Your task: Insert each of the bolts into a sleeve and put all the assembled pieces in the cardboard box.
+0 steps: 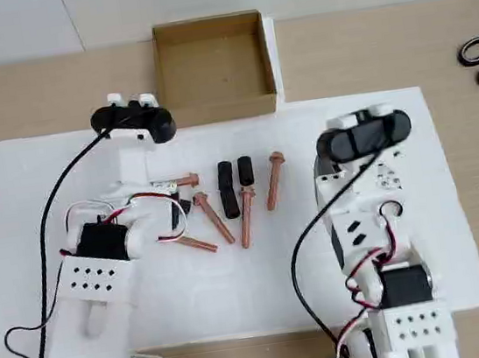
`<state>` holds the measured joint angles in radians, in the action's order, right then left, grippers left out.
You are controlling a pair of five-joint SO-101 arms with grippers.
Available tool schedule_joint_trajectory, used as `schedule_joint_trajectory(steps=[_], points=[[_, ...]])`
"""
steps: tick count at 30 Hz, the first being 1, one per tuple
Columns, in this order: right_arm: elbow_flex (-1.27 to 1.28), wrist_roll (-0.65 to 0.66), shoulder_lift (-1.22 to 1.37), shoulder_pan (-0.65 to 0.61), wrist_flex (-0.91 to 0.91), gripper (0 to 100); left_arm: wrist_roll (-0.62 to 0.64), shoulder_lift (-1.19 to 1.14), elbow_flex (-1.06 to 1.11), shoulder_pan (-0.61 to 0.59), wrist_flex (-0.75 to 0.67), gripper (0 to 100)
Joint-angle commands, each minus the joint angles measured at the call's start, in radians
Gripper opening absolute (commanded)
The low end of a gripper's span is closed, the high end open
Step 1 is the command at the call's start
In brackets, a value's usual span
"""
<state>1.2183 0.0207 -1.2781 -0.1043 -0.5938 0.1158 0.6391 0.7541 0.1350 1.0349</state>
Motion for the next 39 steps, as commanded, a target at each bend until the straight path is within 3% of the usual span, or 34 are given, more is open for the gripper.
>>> schedule_joint_trajectory(steps=[1,5,12,22,27,34,39], points=[[0.028,-0.008,-0.090,0.010,0.073,0.6,-0.006,0.000,-0.084,0.008,-0.015,1],[0.140,-0.008,-0.217,0.010,0.205,0.6,-0.020,0.000,-0.130,0.008,-0.015,1],[0.410,-0.006,-0.538,0.012,0.435,0.5,-0.226,0.000,-0.127,0.008,-0.012,1],[0.443,-0.008,-0.539,0.016,0.452,0.5,-0.230,-0.002,-0.128,0.009,-0.014,1],[0.456,-0.008,-0.539,0.101,0.593,0.5,-0.308,-0.002,-0.140,0.009,-0.023,1],[0.465,-0.012,-0.535,0.111,0.383,0.5,-0.373,-0.028,-0.206,0.097,0.043,1],[0.465,-0.012,-0.535,0.110,0.206,0.5,-0.358,-0.296,-0.510,0.129,0.265,1]])
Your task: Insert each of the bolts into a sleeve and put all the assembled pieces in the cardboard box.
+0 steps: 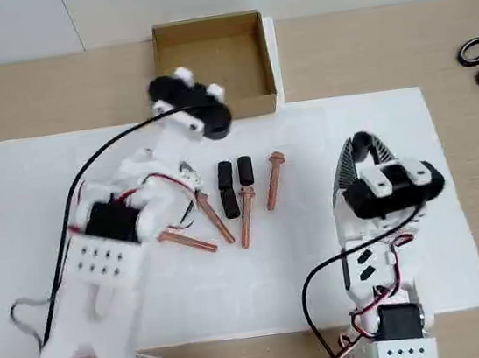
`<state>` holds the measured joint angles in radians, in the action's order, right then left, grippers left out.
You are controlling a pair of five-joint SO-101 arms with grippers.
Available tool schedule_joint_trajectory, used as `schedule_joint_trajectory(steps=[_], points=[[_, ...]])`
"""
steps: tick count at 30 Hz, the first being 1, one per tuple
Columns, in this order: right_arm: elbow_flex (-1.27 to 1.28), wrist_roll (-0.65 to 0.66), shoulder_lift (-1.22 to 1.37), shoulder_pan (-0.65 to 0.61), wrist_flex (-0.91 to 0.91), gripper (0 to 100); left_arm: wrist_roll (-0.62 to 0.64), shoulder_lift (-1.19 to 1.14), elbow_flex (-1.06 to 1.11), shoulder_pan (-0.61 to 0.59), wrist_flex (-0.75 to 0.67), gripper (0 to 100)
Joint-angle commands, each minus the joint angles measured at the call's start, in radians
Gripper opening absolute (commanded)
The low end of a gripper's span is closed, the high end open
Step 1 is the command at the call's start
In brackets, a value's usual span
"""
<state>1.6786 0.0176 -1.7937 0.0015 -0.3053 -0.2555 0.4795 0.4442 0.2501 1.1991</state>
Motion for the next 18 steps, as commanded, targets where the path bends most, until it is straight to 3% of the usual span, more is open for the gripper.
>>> schedule_joint_trajectory(steps=[1,7,12,18], points=[[0.005,-0.011,-0.019,0.004,-0.114,0.5,0.040,-0.212,-0.274,0.012,0.144,1],[0.005,-0.009,-0.019,0.007,-0.199,0.5,0.311,-0.635,-0.662,0.060,0.367,1],[0.005,-0.009,-0.019,0.008,-0.223,0.5,0.525,-0.914,-0.840,0.236,0.552,1],[0.005,-0.009,-0.019,0.008,-0.320,0.5,0.781,-1.016,-0.977,0.281,0.525,1]])
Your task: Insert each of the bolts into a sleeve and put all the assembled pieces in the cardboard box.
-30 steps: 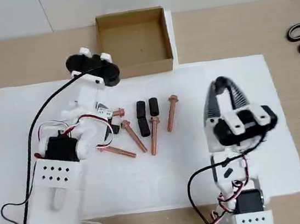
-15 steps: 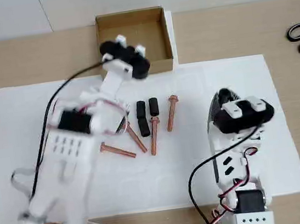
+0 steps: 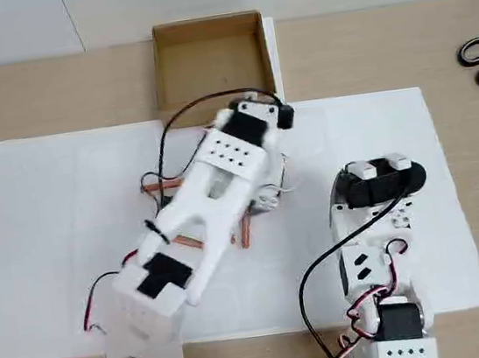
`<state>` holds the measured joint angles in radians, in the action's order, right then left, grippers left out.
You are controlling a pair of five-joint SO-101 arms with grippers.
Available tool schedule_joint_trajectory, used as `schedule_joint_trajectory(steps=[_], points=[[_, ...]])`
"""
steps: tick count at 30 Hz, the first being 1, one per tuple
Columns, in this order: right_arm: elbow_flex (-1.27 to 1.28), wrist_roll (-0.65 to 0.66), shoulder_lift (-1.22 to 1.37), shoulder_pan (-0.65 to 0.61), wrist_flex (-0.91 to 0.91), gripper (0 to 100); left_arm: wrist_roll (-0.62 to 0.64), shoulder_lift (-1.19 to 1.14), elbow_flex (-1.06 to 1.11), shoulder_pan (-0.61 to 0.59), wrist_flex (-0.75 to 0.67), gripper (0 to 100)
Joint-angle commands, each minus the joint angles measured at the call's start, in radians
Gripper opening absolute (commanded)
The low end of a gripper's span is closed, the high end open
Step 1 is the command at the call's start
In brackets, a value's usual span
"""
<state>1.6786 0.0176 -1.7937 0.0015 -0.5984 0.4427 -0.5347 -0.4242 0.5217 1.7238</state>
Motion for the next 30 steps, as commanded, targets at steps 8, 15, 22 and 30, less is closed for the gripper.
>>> schedule_joint_trajectory(steps=[8,15,22,30], points=[[0.005,-0.011,-0.019,0.056,-0.033,0.5,0.126,-0.014,-0.380,0.000,-0.008,4],[0.005,-0.011,-0.019,0.105,-0.036,0.5,0.124,-0.015,-0.375,-0.008,-0.023,28],[0.005,-0.011,-0.019,0.104,-0.035,0.5,-0.008,-0.109,-0.371,-0.018,-0.091,29],[0.005,-0.011,-0.019,0.104,-0.035,0.5,-0.021,-0.253,-0.427,-0.074,-0.092,29]])
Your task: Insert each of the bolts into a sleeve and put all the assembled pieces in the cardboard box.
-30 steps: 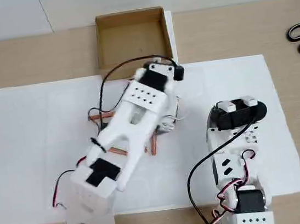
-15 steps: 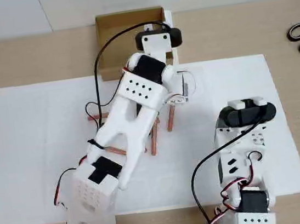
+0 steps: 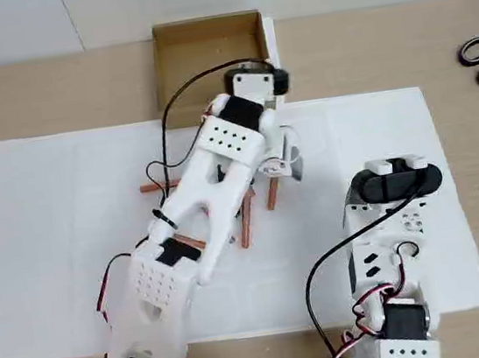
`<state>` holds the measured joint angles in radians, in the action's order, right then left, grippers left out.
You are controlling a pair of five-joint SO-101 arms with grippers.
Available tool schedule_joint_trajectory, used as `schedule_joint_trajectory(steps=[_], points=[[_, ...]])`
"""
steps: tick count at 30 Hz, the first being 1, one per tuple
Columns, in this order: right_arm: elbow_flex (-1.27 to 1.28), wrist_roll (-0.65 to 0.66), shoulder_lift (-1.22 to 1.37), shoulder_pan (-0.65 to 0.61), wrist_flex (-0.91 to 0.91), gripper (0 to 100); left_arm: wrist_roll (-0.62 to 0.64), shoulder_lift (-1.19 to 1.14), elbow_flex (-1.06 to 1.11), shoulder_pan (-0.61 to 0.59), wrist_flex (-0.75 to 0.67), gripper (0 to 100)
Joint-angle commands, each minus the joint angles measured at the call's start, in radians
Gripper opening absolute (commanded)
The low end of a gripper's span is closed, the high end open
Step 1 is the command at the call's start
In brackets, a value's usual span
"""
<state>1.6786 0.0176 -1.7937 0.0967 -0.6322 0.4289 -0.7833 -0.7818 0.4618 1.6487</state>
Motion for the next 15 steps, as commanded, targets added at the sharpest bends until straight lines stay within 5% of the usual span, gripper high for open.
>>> schedule_joint_trajectory(steps=[1,15], points=[[0.005,-0.011,-0.019,0.008,-0.001,0.5,-0.008,-0.017,-0.091,-0.017,-0.017,29],[0.005,-0.011,-0.019,0.008,-0.002,0.5,-0.020,-0.218,-0.332,0.028,-0.011,29]])
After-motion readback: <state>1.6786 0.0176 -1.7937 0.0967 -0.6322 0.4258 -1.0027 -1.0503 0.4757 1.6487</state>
